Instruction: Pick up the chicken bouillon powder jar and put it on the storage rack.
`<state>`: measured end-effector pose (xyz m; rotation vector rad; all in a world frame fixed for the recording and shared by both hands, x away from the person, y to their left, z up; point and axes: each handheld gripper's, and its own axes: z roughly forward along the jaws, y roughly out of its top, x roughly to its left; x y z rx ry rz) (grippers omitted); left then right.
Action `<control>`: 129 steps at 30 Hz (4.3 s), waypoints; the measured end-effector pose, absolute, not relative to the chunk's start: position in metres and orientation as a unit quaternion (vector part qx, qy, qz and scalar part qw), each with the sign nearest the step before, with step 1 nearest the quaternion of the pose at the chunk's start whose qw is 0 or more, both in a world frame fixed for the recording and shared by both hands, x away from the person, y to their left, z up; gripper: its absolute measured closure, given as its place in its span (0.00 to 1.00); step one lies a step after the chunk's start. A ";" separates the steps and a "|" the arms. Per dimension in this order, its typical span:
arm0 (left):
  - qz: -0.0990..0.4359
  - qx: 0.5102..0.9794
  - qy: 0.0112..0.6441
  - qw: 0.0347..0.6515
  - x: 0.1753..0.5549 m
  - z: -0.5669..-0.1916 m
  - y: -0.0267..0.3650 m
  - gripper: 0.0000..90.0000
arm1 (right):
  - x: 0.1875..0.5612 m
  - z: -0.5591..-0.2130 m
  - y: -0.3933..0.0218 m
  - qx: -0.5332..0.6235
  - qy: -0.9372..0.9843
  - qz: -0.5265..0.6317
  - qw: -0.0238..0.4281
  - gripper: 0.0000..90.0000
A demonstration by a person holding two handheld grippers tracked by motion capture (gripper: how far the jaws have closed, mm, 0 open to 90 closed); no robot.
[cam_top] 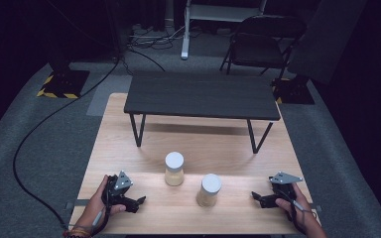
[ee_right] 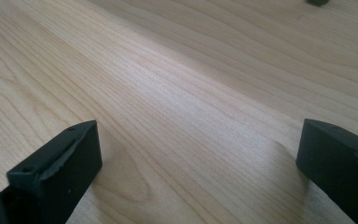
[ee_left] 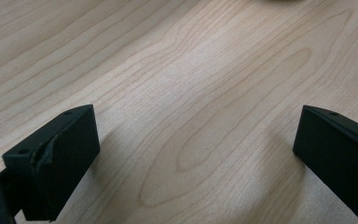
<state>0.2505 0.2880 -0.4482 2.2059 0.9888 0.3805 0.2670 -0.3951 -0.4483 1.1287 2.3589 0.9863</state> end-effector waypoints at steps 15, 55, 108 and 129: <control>0.151 0.843 0.389 0.339 0.248 -0.448 0.288 0.00 | 0.267 -0.448 -0.396 0.396 0.832 0.348 0.172 0.00; 0.192 0.818 0.407 0.357 0.225 -0.432 0.272 0.03 | 0.268 -0.448 -0.396 0.395 0.833 0.348 0.171 0.00; 0.179 0.828 0.345 0.404 0.251 -0.407 0.227 0.02 | 0.268 -0.448 -0.396 0.395 0.833 0.348 0.172 0.00; 0.148 0.837 0.326 0.413 0.285 -0.410 0.205 0.02 | 0.268 -0.448 -0.396 0.395 0.833 0.348 0.172 0.00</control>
